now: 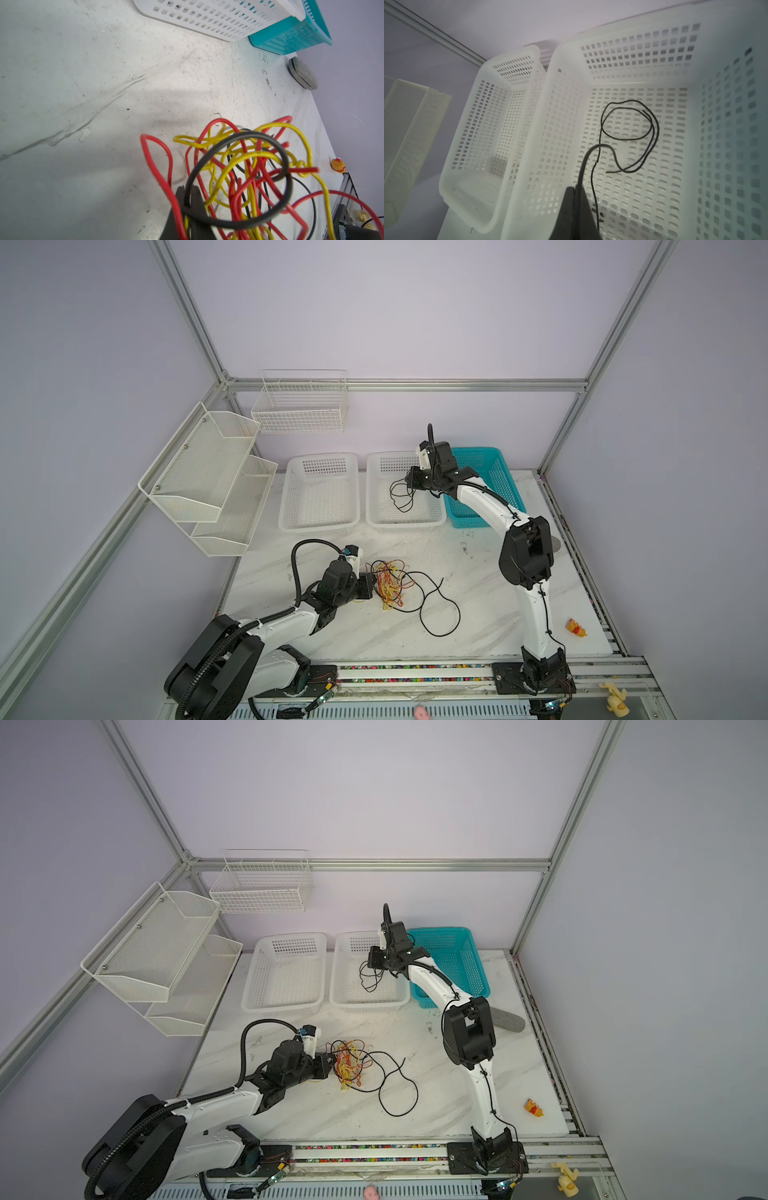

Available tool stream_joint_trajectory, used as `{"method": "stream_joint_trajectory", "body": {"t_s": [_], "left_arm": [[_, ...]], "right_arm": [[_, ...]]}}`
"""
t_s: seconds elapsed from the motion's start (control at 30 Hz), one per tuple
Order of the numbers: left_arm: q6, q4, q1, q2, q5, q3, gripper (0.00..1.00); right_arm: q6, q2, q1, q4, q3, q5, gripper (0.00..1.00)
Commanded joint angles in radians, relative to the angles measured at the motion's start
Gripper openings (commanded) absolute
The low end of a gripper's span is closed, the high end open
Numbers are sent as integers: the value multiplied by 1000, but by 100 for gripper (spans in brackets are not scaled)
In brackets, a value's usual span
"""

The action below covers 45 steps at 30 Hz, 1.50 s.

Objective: Untangle the cables
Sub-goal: 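Release the black wire and bring the right gripper back to the tangle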

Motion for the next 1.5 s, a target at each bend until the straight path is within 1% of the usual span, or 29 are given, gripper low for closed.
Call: {"method": "stream_joint_trajectory", "body": {"t_s": [0.0, 0.07, 0.3, 0.63, 0.83, 0.97, 1.07, 1.23, 1.33, 1.47], "left_arm": [[25, 60, 5, 2, -11, -23, 0], [24, 64, 5, 4, -9, -23, 0], [26, 66, 5, 10, -8, -22, 0], [27, 67, 6, 17, -8, -18, 0], [30, 67, 5, 19, -8, -17, 0], [28, 69, 5, 20, -5, -16, 0], [28, 67, 6, 17, -2, -17, 0], [23, 63, 5, -4, 2, -23, 0], [19, 68, 5, -12, 5, -30, 0], [16, 72, 5, -12, 6, -30, 0]], "right_arm": [[34, -51, 6, 24, -49, 5, 0], [37, -59, 12, 22, -78, 4, 1], [24, -118, 34, 4, -148, 55, 12], [2, -187, 58, -71, -185, 124, 31], [-10, -255, 76, -121, -196, 157, 35], [-34, -334, 103, -156, -221, 185, 39], [-48, -431, 122, -167, -309, 216, 43], [-34, -658, 129, -168, -571, 243, 51], [21, -817, 133, -156, -752, 235, 56], [118, -976, 162, -145, -953, 185, 58]]}}
